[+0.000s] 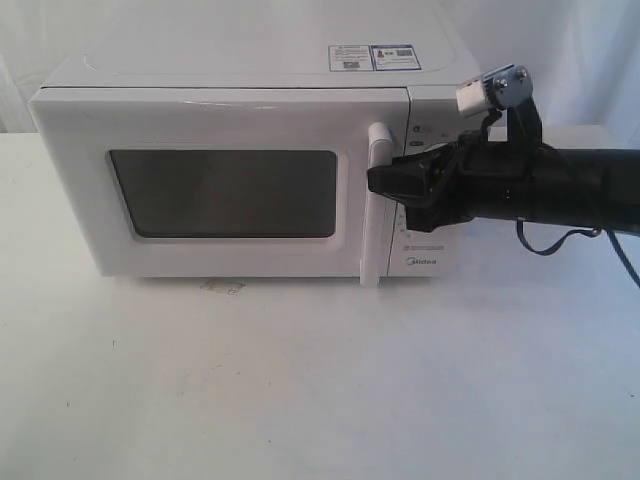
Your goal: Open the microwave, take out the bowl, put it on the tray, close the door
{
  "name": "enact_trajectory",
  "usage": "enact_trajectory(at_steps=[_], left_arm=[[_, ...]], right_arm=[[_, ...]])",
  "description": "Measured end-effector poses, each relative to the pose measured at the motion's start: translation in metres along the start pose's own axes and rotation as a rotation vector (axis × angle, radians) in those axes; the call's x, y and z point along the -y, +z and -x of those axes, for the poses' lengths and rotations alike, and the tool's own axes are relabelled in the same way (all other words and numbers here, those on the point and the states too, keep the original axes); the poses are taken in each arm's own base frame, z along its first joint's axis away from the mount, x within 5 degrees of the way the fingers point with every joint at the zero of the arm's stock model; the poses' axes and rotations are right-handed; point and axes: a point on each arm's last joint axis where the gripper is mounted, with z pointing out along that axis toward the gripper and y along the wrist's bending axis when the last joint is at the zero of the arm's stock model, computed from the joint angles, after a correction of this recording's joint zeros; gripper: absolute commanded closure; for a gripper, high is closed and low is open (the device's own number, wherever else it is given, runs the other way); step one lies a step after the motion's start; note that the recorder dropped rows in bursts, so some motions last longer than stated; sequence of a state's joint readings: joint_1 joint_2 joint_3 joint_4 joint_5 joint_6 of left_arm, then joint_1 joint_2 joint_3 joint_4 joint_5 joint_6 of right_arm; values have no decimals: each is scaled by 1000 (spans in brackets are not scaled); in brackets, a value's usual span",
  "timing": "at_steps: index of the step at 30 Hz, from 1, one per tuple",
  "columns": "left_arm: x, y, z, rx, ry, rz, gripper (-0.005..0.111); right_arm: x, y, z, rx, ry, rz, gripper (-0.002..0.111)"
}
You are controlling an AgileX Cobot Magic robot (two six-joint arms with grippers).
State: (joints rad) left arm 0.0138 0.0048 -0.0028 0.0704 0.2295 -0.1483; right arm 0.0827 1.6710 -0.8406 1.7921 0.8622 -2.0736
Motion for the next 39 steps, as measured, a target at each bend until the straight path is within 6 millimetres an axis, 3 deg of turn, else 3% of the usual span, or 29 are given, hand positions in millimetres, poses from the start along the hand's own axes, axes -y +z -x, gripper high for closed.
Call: enact_trajectory(at_steps=[15, 25, 39], left_arm=[[0, 0, 0, 0, 0, 0, 107], [0, 0, 0, 0, 0, 0, 107], [0, 0, 0, 0, 0, 0, 107]], right_arm=[[-9, 1, 1, -36, -69, -44, 108], [-18, 8, 2, -136, -127, -183, 108], [-23, 0, 4, -145, -144, -225, 108]])
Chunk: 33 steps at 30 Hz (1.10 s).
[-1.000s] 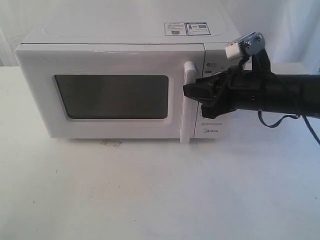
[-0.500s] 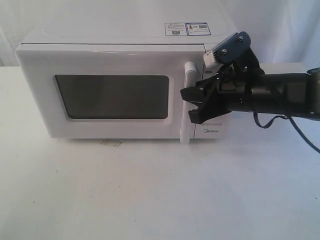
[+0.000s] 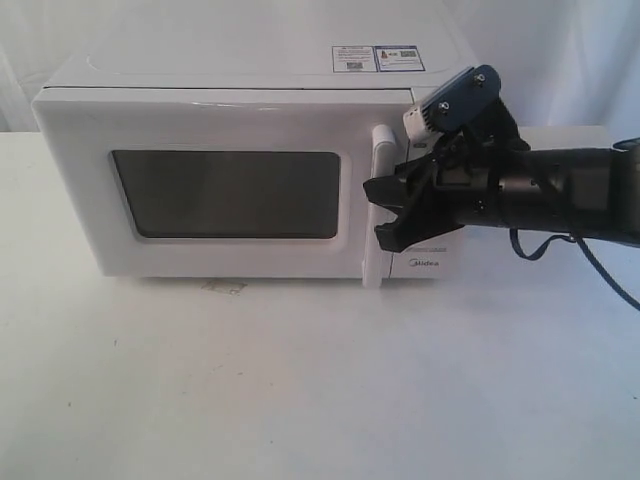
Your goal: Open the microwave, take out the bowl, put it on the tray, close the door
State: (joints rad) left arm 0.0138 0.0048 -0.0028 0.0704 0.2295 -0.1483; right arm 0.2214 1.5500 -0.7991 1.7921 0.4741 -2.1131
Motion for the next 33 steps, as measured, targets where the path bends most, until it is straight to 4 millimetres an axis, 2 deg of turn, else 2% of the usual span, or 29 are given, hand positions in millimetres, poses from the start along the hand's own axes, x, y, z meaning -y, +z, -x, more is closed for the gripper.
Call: enact_trajectory(at_steps=[5, 7, 9, 10, 12, 19, 20, 22, 24, 26, 30, 33], left_arm=[[0, 0, 0, 0, 0, 0, 107], [0, 0, 0, 0, 0, 0, 107], [0, 0, 0, 0, 0, 0, 107], [0, 0, 0, 0, 0, 0, 107], [0, 0, 0, 0, 0, 0, 107], [0, 0, 0, 0, 0, 0, 107], [0, 0, 0, 0, 0, 0, 107], [0, 0, 0, 0, 0, 0, 107], [0, 0, 0, 0, 0, 0, 107], [0, 0, 0, 0, 0, 0, 107], [0, 0, 0, 0, 0, 0, 107], [0, 0, 0, 0, 0, 0, 107]], right_arm=[[-4, -5, -1, -5, -7, -10, 108], [-24, -11, -5, 45, -2, 135, 108], [-50, -16, -6, 111, -30, 361, 108], [-55, -17, -8, 108, -47, 399, 108], [-52, -16, -8, 95, -45, 352, 108], [-52, -17, -7, 99, -44, 357, 108], [-53, -17, -8, 98, -43, 358, 106], [-53, -17, -8, 98, -43, 358, 96], [-52, -17, -7, 99, -43, 352, 74], [-54, -20, -5, 104, -52, 354, 60], [-61, -31, -1, 81, -71, 359, 59], [-70, -49, 6, 77, -90, 402, 60]])
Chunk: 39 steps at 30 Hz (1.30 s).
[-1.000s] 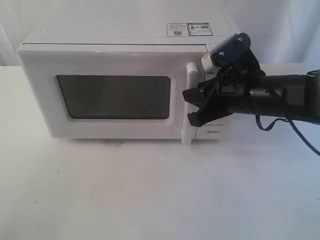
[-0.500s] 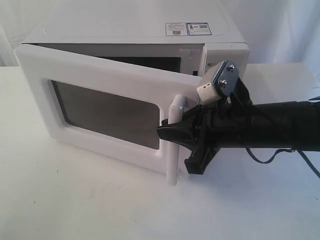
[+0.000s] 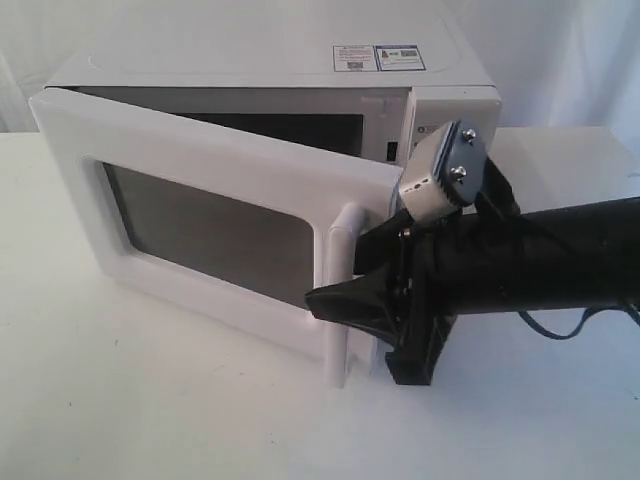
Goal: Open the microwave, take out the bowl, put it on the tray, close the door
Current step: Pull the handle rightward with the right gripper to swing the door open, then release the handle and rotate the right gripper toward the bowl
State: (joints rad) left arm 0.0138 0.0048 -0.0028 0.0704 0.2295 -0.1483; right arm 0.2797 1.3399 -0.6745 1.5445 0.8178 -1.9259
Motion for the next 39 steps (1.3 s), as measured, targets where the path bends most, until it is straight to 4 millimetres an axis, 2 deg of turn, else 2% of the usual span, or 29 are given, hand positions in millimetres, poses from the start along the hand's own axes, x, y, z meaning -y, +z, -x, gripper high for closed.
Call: enact_trajectory(at_steps=[2, 6, 9, 14, 19, 25, 29, 34, 39], left_arm=[[0, 0, 0, 0, 0, 0, 107], [0, 0, 0, 0, 0, 0, 107], [0, 0, 0, 0, 0, 0, 107], [0, 0, 0, 0, 0, 0, 107], [0, 0, 0, 0, 0, 0, 107], [0, 0, 0, 0, 3, 3, 107], [0, 0, 0, 0, 1, 2, 107], [0, 0, 0, 0, 1, 2, 107], [0, 0, 0, 0, 1, 2, 107]], right_arm=[[-9, -7, 5, 1, -5, 36, 63], [-41, -29, 22, 34, 11, 176, 67], [-58, -46, 36, 67, 39, 185, 71], [-69, -69, 42, 58, 68, 30, 77], [-68, -84, 43, 50, 137, -140, 80], [-64, -83, 41, 41, 165, -172, 81], [-56, -75, 37, 19, 213, -167, 81], [-45, -61, 30, -17, 261, -150, 80], [-33, -40, 23, -34, 241, -104, 74]])
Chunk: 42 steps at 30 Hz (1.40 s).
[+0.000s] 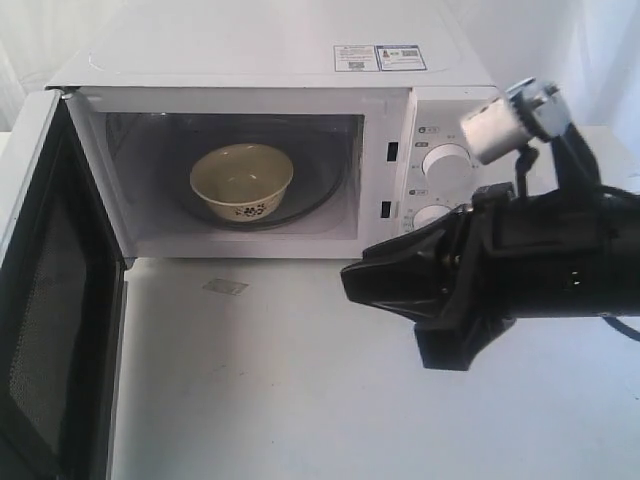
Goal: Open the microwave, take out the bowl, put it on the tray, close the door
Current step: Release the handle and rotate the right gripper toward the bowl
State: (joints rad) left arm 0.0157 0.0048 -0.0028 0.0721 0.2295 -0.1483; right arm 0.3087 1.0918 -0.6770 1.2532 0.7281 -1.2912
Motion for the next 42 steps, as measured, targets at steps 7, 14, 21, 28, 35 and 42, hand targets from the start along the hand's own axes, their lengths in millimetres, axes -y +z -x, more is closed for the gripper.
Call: enact_trajectory(at_steps=[7, 14, 21, 28, 35, 42], left_arm=[[0, 0, 0, 0, 0, 0, 107], [0, 0, 0, 0, 0, 0, 107], [0, 0, 0, 0, 0, 0, 107], [0, 0, 0, 0, 0, 0, 107], [0, 0, 0, 0, 0, 0, 107], [0, 0, 0, 0, 0, 0, 107]], right_arm=[[11, 38, -2, -64, -117, 0, 71], [1, 67, 17, -77, -403, -68, 71], [-29, 84, 22, -91, -630, -114, 71], [-46, 102, 12, -120, -564, -73, 71], [-50, 113, -4, -214, -406, 5, 71], [-56, 111, -13, -300, -432, 91, 71]])
